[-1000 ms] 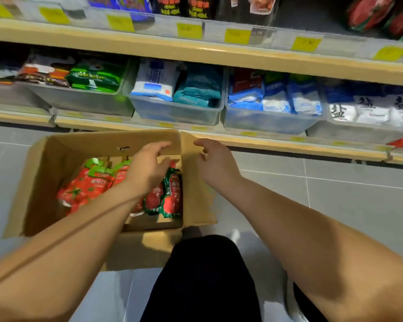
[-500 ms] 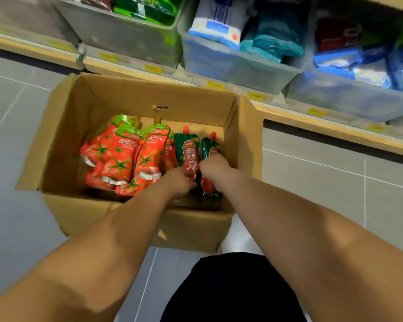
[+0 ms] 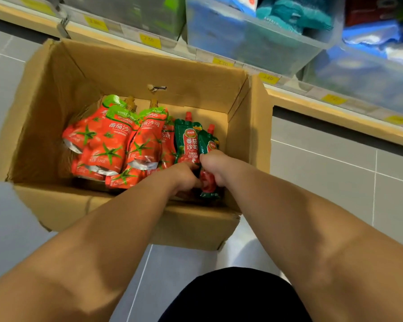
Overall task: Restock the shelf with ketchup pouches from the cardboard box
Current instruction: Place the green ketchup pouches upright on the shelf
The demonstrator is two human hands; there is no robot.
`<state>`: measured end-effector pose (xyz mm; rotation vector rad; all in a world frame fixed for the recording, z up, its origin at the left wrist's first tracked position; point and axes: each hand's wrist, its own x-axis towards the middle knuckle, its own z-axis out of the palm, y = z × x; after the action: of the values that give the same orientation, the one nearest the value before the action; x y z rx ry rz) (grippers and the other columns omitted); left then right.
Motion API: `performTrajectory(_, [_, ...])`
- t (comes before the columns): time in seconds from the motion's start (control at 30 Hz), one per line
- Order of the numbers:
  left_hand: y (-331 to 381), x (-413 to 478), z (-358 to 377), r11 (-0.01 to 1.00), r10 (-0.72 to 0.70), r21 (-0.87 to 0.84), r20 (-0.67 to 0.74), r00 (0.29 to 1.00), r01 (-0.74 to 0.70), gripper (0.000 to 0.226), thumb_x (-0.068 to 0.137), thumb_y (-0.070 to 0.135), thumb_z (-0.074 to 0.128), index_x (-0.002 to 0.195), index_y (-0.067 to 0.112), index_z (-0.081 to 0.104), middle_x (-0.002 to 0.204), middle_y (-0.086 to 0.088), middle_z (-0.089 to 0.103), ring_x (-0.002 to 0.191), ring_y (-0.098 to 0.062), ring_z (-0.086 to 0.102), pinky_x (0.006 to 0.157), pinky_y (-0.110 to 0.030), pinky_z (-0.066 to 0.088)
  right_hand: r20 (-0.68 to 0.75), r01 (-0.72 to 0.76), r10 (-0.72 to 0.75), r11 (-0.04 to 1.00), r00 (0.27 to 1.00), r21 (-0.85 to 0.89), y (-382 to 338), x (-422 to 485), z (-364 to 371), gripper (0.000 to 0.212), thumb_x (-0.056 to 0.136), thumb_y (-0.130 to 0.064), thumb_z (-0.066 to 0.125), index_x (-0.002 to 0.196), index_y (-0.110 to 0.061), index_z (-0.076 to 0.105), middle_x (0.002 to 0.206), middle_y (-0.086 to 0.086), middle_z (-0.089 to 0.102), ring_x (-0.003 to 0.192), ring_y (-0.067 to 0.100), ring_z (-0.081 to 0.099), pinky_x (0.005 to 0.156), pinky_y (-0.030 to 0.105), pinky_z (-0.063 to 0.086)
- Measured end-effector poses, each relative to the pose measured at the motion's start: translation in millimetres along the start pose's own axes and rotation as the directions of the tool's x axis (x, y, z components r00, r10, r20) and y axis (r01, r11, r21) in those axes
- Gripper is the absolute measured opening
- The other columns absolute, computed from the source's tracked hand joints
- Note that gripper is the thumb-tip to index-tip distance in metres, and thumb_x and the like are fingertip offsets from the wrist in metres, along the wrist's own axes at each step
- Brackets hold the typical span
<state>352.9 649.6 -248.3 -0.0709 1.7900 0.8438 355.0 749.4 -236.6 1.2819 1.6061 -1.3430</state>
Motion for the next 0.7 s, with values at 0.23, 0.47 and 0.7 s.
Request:
performTrajectory(0.23, [-3,0,5,0.997,0.011,-0.073,-0.022,1.000,-0.012,0.068,0.063,0.023,0.083,0.122,0.023,0.048,0.112,-0.001,0.061,0.102,-0.023,0.058,0.081,-0.042,0.055,0.021,-0.042,0.042,0.999,0.999,0.018,-1,0,-3,0.021,0.099,-0.022,0.039,0.093,-0.006,0.052,0.097,0.012,0.059,0.073,0.025,0.056,0.054,0.031,0.044])
performTrajectory(0.47, [-1,-20,-11,0.972,0.023,-0.233,-0.042,0.999,-0.032,0.080,0.062,0.008,0.083,0.130,0.022,0.044,0.109,-0.001,0.062,0.105,-0.026,0.060,0.087,-0.050,0.053,0.045,0.055,-0.059,0.994,0.997,0.096,5,-7,-7,0.055,0.091,-0.041,0.054,0.134,-0.011,0.039,0.121,0.009,0.059,0.104,0.025,0.058,0.091,0.038,0.046])
performTrajectory(0.7, [19,-74,-27,0.948,0.077,-0.306,-0.051,0.996,-0.089,0.078,0.066,-0.005,0.077,0.131,0.024,0.045,0.115,-0.003,0.064,0.109,-0.026,0.059,0.096,-0.053,0.047,0.131,0.256,-0.266,0.963,0.955,0.088,-4,-73,-36,0.037,0.088,-0.033,0.060,0.119,-0.014,0.053,0.108,0.004,0.064,0.080,0.015,0.057,0.072,0.032,0.043])
